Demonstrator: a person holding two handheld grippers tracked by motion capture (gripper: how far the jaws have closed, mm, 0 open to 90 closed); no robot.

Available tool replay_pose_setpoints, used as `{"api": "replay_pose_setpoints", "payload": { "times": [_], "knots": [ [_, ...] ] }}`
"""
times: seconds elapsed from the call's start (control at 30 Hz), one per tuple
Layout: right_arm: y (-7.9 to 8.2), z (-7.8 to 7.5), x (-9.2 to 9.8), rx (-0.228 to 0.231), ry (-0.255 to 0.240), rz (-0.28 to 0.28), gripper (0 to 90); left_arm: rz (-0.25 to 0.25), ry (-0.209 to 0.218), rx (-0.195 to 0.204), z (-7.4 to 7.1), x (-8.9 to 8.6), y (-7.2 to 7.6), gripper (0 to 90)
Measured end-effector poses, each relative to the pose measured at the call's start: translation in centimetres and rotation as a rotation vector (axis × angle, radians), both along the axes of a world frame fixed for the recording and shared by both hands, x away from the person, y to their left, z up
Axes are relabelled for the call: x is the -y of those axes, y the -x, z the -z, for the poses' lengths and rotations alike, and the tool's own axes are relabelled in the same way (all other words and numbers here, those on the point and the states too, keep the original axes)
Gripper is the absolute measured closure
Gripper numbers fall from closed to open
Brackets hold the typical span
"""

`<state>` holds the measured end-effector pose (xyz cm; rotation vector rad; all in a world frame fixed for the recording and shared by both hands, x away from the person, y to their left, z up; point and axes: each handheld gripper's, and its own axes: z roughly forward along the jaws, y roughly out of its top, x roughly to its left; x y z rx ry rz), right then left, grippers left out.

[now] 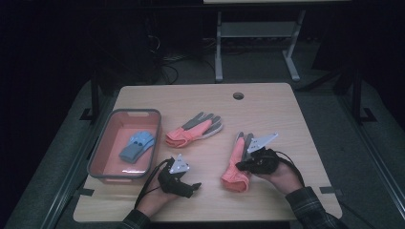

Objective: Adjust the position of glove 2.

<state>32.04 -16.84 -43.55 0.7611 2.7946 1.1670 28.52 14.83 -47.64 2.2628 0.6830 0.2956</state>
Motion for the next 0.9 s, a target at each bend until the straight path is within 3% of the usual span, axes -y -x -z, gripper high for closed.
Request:
{"api": "replay_pose_setpoints", "payload": {
  "times": [0.27, 0.3, 0.37, 0.5, 0.73, 0.9],
  "knots": [
    [1.6, 0.0, -0.3, -0.009, -0.013, -0.042, 90.0, -0.007, 0.010, -0.003, 0.0, 0.1, 0.1, 13.0],
    [1.6, -0.1, -0.3, 0.009, -0.010, -0.046, 90.0, -0.008, 0.011, -0.003, 0.0, 0.1, 0.0, 12.9],
    [1.7, -0.3, -0.2, 0.014, -0.031, -0.034, 83.3, -0.010, 0.011, -0.003, 0.1, 0.1, 0.0, 12.8],
    [1.9, -0.8, 0.8, 0.048, -0.059, 0.019, 66.6, -0.014, 0.013, -0.001, 0.1, 0.1, 0.1, 12.8],
    [2.5, -0.3, 4.2, 0.095, -0.043, 0.183, 35.7, -0.015, 0.012, 0.000, 0.1, 0.1, 0.0, 12.8],
    [2.7, 0.6, 6.6, 0.101, -0.016, 0.274, 25.1, -0.013, 0.009, 0.000, 0.1, 0.1, 0.0, 12.8]
  ]
}}
